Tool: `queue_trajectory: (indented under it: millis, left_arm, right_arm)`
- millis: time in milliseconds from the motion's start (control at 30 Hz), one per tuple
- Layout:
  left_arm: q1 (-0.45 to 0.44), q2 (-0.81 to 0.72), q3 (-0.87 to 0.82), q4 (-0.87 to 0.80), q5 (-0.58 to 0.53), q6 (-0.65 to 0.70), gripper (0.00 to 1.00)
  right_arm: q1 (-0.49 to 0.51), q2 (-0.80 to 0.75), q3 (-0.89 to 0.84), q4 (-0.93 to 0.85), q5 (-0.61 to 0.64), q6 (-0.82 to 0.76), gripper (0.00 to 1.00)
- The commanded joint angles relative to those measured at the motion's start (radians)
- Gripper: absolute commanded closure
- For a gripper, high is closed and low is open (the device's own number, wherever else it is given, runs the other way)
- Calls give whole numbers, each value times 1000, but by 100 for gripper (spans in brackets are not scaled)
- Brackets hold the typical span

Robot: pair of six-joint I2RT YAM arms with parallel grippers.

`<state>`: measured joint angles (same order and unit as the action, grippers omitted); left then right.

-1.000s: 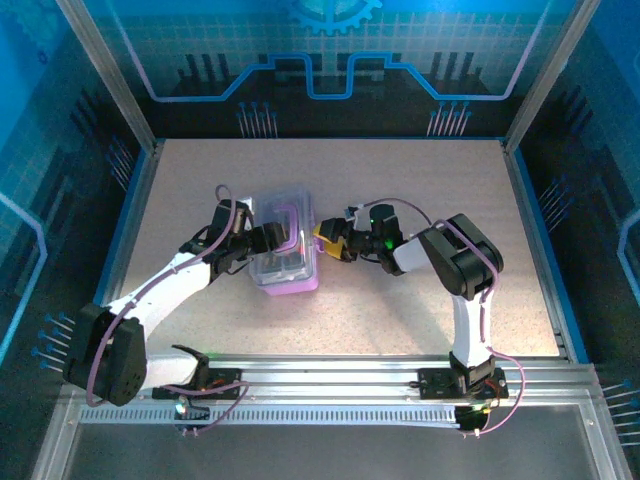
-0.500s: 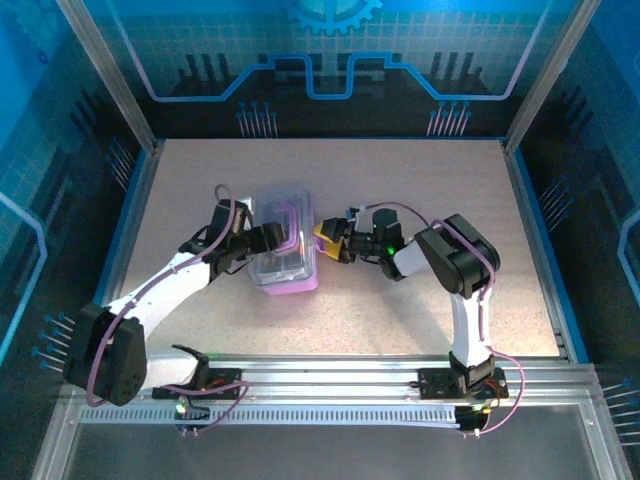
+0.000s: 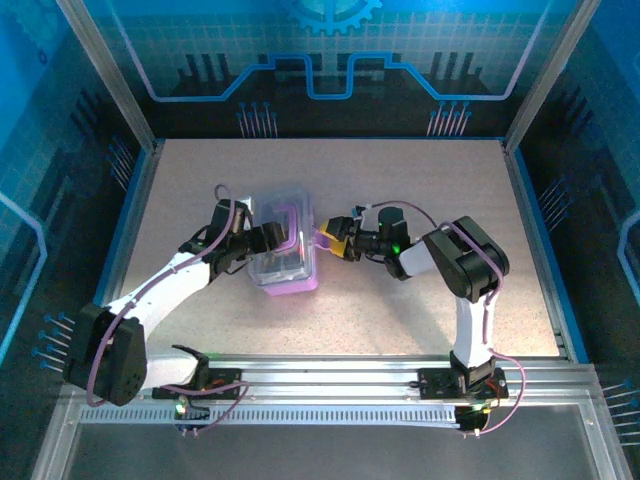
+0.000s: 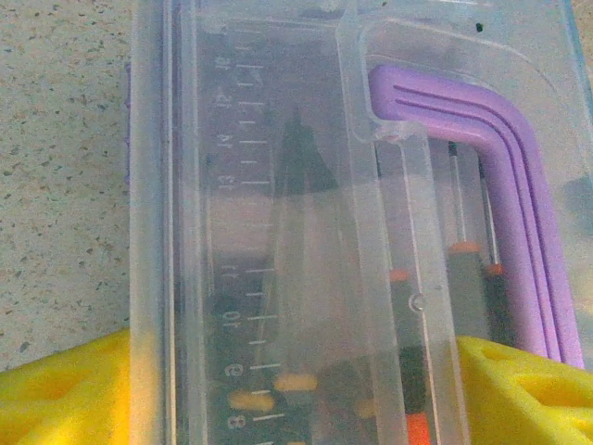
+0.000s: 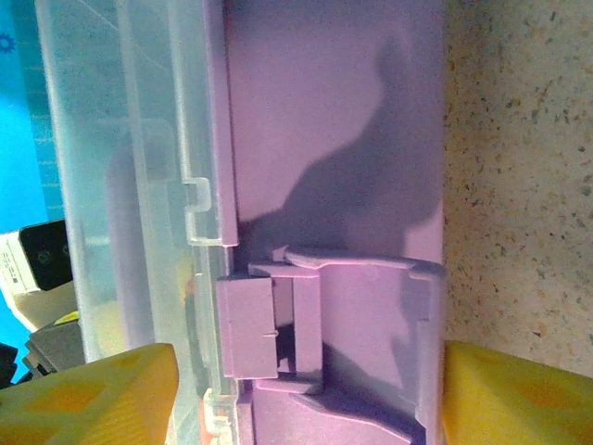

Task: Pack the tool kit

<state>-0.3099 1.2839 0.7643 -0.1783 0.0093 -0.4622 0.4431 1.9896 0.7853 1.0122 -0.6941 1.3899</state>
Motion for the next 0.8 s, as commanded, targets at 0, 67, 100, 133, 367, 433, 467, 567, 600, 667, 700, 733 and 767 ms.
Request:
queue_trajectory:
  millis: [0,67,100,133,367,433,467,567,600,667,700,733,767]
  left_arm:
    - [-9,63,-52,-232,73,-6,43]
    - [-9,63,-50,-233,72,-7,43]
    - [-9,62,-50,-232,76,-9,43]
    - [-8,63,-52,-229,79,-9,43]
    - [-9,71,-52,-221,86,-12,43]
    - [-9,78,-48,-221,84,-11,43]
    - [-9,81,-48,-219,88,-13,43]
    - [-8,84,-46,-212,92,-14,44]
    - [-8,87,-46,-214,88,-12,44]
    - [-9,91,-46,-215,84,-13,44]
    - [-9,91,-49,-213,86,-14,44]
    - [-9,91,-53,-211,85,-13,44]
    - [-9,91,-54,-211,82,-12,44]
  right_arm:
    - [5,-101,27,-29,-38,-79,28]
    - [5,-124,33,-85,-30,-115,28]
    - [5,-132,37,-108,-29,-129,28]
    - [5,-136,39,-119,-28,-138,28]
    - [15,-151,68,-187,-17,-180,30]
    - [28,-158,88,-243,-4,-217,30]
    - [33,-156,89,-268,-1,-229,30]
    - [39,-150,117,-273,4,-230,33]
    - [40,-152,118,-275,7,-233,35]
    - [41,-153,116,-271,8,-225,36]
    - [42,-156,114,-266,9,-222,37]
    - [40,-160,110,-266,14,-222,38]
    - [41,-164,108,-271,17,-225,40]
